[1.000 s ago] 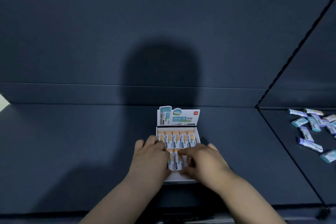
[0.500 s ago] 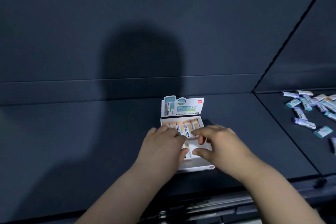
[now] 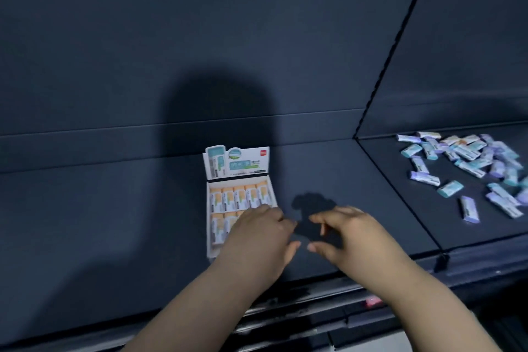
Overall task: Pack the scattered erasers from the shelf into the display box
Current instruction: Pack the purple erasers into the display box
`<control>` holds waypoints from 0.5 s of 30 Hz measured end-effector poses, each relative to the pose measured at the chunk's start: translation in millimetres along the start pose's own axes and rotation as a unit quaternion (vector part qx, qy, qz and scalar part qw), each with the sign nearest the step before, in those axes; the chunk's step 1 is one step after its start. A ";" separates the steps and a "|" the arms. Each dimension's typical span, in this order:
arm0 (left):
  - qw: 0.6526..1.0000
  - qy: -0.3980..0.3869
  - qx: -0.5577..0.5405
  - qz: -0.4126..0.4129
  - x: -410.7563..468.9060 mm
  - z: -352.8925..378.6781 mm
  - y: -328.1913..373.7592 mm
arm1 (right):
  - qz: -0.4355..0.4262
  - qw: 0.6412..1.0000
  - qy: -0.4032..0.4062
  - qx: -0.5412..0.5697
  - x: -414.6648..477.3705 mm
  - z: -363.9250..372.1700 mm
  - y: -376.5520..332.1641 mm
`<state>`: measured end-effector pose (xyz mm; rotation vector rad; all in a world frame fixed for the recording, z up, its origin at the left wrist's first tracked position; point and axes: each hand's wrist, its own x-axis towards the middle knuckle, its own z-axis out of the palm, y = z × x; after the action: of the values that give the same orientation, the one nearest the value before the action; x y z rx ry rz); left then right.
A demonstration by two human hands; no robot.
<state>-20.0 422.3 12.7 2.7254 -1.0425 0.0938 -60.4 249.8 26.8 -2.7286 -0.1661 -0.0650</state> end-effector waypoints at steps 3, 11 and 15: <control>1.000 0.007 0.024 -0.003 13.6 7.2 36.4 | -0.006 1.000 0.006 -0.013 -17.1 -18.6 35.3; 0.997 0.012 0.038 -0.069 52.6 34.1 165.5 | 0.002 0.999 -0.003 -0.034 -87.3 -71.7 152.9; 0.998 0.021 0.021 -0.053 70.1 51.5 206.1 | 0.012 1.000 -0.013 -0.001 -104.5 -82.3 190.5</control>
<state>-105.9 215.8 9.9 2.7972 -0.8924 0.1574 -141.9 32.4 20.2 -2.7331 -0.1414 -0.0239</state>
